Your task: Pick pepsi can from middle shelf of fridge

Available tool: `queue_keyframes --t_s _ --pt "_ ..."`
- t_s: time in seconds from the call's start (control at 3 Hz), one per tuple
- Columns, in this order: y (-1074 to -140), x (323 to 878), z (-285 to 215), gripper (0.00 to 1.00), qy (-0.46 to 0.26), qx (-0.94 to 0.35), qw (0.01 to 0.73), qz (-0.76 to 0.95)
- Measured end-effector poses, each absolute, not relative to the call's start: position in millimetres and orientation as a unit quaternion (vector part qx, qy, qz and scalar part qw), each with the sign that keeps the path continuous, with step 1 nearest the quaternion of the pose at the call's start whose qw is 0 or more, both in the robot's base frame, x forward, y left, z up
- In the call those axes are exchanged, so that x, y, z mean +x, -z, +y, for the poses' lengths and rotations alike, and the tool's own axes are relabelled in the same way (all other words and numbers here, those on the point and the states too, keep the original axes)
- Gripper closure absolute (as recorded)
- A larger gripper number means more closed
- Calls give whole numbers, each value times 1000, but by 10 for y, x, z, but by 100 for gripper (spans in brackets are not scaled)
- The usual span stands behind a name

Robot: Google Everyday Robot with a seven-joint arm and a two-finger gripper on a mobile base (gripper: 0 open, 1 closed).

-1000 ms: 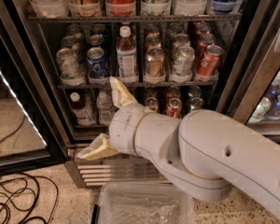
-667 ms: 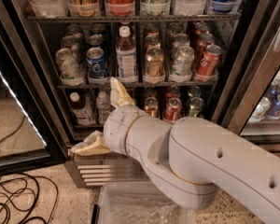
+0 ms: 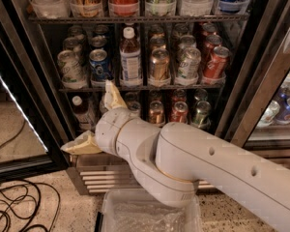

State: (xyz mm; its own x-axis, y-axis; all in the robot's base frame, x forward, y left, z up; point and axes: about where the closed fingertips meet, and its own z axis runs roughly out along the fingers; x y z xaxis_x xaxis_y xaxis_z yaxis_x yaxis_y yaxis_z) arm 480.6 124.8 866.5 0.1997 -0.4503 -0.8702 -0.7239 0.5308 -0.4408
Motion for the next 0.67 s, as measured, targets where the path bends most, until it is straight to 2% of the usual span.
queue_keyframes --t_s 0.67 --pt "-8465 4871 1682 0 -141 -440 636 618"
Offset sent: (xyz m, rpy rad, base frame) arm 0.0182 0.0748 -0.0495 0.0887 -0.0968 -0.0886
